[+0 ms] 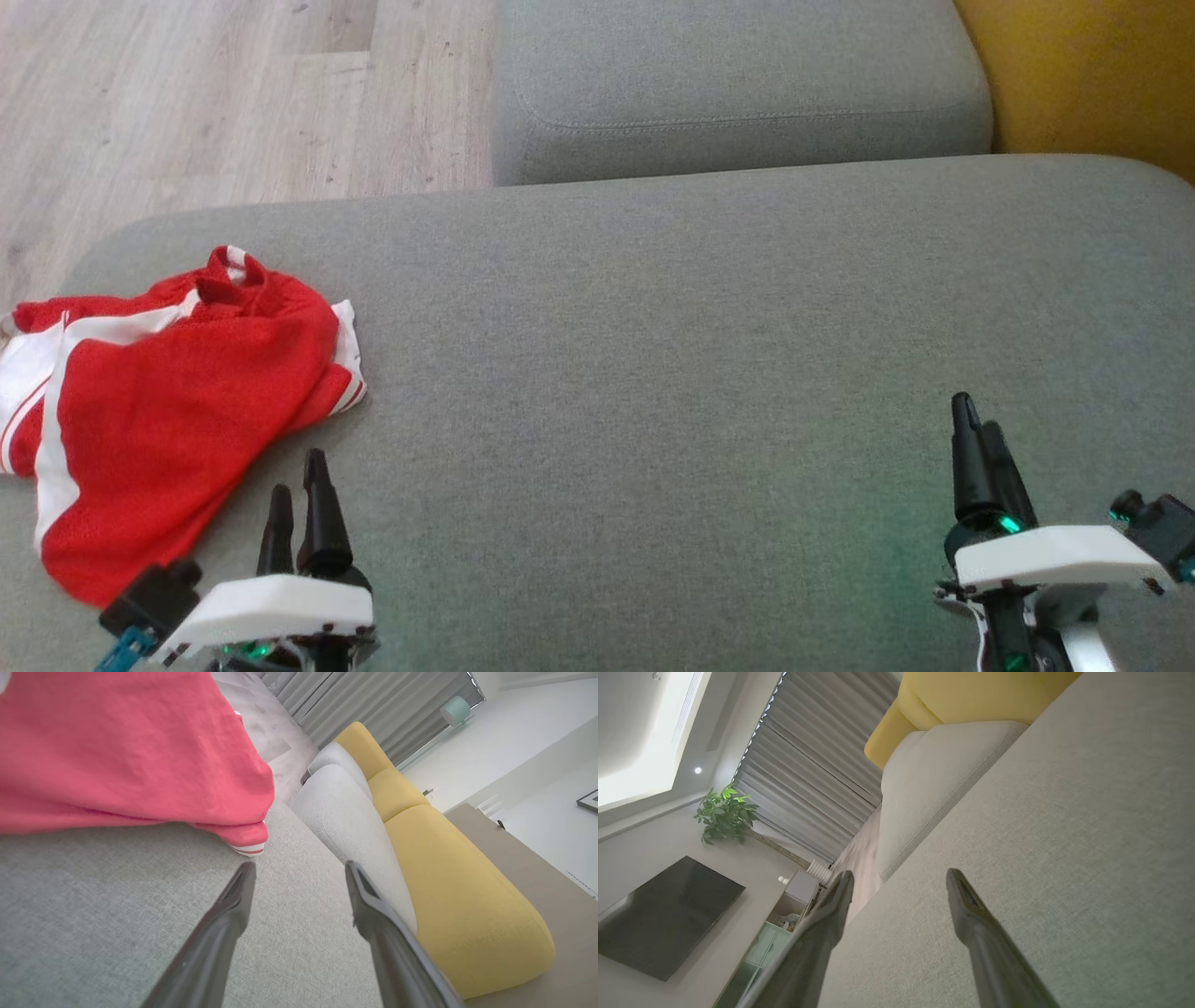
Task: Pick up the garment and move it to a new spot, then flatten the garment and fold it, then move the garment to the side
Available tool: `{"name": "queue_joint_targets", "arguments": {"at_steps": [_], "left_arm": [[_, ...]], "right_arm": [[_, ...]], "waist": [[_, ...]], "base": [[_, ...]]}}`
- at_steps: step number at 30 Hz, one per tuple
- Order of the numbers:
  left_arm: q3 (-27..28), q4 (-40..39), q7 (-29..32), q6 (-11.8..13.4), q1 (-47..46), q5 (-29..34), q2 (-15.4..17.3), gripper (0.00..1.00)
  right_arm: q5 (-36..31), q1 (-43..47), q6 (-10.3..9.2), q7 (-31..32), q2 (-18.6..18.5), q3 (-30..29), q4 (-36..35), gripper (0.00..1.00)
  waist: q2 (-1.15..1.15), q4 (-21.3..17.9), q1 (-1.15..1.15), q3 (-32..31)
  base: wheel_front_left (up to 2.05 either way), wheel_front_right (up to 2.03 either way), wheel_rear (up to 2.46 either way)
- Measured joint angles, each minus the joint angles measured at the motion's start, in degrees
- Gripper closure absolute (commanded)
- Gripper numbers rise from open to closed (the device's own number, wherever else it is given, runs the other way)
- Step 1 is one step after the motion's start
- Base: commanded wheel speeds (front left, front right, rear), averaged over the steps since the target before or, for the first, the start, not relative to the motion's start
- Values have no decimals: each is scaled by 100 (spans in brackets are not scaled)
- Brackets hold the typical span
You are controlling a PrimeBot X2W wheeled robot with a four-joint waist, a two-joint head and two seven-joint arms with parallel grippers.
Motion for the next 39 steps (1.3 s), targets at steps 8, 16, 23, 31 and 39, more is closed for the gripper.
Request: {"name": "queue_joint_targets", "arguments": {"at_steps": [8, 16, 23, 31, 39], "left_arm": [[-144, -115, -147, 63, 51, 513, 3, 0], [-257, -123, -296, 148, 143, 1012, 8, 0], [-393, -165, -402, 199, 182, 1472, 10, 0], [-546, -219, -537, 255, 225, 1996, 18, 0], [-699, -220, -655, 354, 226, 2550, 22, 0]], "right_arm": [[-502, 101, 0, -151, -1, 76, -98, 0], [-1039, 120, 0, -283, -4, 190, -158, 0], [-1615, 126, 0, -405, -4, 243, -197, 0], [-2235, 241, 0, -533, -7, 290, -211, 0], [-2799, 240, 0, -658, -8, 352, -212, 0]], "waist": [[0, -10, 0, -34], [0, -41, 0, -50], [0, -55, 0, -64], [0, -49, 0, -93], [0, -47, 0, -96]], "base": [[0, 0, 0], [0, 0, 0], [0, 0, 0], [0, 0, 0], [0, 0, 0]]}}
